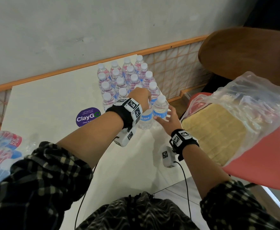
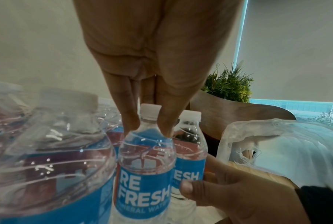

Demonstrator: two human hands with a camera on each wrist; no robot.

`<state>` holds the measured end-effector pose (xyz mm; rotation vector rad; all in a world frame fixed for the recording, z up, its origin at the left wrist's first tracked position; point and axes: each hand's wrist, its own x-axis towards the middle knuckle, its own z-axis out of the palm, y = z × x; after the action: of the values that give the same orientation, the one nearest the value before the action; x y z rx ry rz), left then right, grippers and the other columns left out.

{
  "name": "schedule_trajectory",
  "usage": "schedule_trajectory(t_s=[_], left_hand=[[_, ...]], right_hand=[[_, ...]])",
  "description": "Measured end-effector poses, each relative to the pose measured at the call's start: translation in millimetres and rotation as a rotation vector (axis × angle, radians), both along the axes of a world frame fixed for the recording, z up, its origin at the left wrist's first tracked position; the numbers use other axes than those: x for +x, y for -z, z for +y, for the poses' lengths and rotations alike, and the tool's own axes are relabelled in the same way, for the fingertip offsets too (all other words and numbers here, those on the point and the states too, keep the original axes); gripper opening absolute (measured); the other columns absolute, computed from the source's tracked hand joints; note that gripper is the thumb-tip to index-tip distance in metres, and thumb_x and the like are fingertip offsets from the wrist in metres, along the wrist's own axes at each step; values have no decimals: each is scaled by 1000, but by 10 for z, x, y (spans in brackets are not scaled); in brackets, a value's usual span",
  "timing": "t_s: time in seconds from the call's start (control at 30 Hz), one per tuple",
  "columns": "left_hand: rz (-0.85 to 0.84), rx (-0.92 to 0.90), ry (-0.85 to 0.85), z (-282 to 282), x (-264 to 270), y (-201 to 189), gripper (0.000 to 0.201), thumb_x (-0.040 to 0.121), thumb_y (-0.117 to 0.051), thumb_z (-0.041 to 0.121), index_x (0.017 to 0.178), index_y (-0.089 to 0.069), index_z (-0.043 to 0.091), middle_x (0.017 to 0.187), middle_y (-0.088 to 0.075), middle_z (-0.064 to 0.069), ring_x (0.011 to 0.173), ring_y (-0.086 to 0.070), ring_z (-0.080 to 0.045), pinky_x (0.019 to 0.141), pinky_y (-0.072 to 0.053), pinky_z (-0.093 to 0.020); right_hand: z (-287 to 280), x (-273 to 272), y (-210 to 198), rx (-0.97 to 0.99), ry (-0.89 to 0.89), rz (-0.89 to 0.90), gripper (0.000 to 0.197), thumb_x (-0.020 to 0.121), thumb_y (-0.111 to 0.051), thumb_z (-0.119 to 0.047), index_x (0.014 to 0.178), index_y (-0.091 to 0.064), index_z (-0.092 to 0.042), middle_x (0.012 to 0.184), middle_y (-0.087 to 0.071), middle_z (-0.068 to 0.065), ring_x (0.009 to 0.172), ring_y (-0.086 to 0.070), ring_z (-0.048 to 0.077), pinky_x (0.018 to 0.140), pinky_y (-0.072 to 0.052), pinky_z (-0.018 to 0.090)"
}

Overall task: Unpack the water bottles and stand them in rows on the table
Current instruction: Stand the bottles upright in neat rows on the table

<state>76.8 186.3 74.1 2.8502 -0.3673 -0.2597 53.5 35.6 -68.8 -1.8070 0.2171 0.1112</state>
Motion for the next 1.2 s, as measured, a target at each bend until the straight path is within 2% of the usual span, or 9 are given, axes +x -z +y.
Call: schedule_trajectory(t_s=[0.17, 0.3, 0.43, 0.47, 0.57, 0.63, 0.77, 1.0, 1.2], left_hand=[[-15, -5, 9, 18, 3, 5, 26, 88, -62, 13, 114, -65, 10, 118, -63, -11, 111, -56, -28, 85, -44, -31], [-13, 0, 15, 12, 5, 11, 26, 87, -61, 11, 113, -65, 10, 116, -63, -12, 109, -57, -29, 82, -42, -29], [9, 4, 37, 48, 12, 15, 28, 88, -61, 13, 115, -63, 10, 116, -63, -12, 109, -57, -28, 78, -39, -27], [15, 11, 52, 59, 17, 12, 29, 88, -61, 15, 116, -62, 10, 116, -63, -12, 109, -57, -28, 78, -39, -28], [36, 50, 87, 88, 18, 7, 38, 87, -63, 23, 124, -56, 14, 121, -60, -10, 111, -56, -28, 83, -43, -31], [29, 85, 92, 100, 21, -11, 41, 86, -64, 28, 125, -55, 16, 121, -59, -8, 111, -56, -28, 82, -43, -33], [-12, 104, 105, 108, 51, -47, 28, 88, -56, 16, 115, -62, 8, 112, -64, -14, 103, -59, -31, 72, -40, -30], [-38, 165, 101, 72, 31, -34, 29, 93, -46, 12, 118, -60, 5, 113, -62, -18, 103, -58, -34, 78, -44, -34], [-31, 181, 79, 74, 33, -26, 23, 91, -51, 9, 110, -60, 2, 108, -60, -18, 99, -59, -35, 74, -45, -36]], right_hand=[[-23, -23, -1, -25, -83, -1, 66, 90, -61, -27, 146, -26, -29, 146, -41, -3, 133, -39, 22, 106, -34, 34], [3, -34, 68, 22, -27, 27, 68, 91, -61, -25, 146, -22, -22, 148, -39, 4, 136, -37, 23, 109, -32, 32], [60, -81, 206, 70, 14, 107, 64, 89, -62, -31, 143, -28, -30, 149, -35, 8, 136, -36, 24, 109, -36, 49], [61, -97, 257, 55, 26, 111, 63, 88, -62, -33, 142, -30, -31, 148, -37, 8, 135, -38, 23, 108, -37, 50], [57, -130, 331, -7, 48, 94, 62, 89, -62, -31, 143, -32, -28, 147, -40, 5, 135, -39, 19, 112, -34, 42], [52, -114, 350, -35, 49, 88, 60, 90, -61, -30, 143, -33, -27, 146, -42, 4, 135, -39, 18, 112, -33, 39], [63, -72, 345, -7, 79, 110, 58, 89, -61, -31, 141, -35, -29, 146, -42, 6, 135, -39, 18, 110, -36, 43], [78, -37, 346, 29, 123, 131, 57, 87, -64, -29, 138, -40, -28, 143, -44, 10, 131, -43, 21, 107, -39, 46], [135, 14, 248, -17, 140, 163, 59, 87, -64, -29, 139, -39, -25, 141, -46, 9, 125, -48, 23, 106, -40, 45]])
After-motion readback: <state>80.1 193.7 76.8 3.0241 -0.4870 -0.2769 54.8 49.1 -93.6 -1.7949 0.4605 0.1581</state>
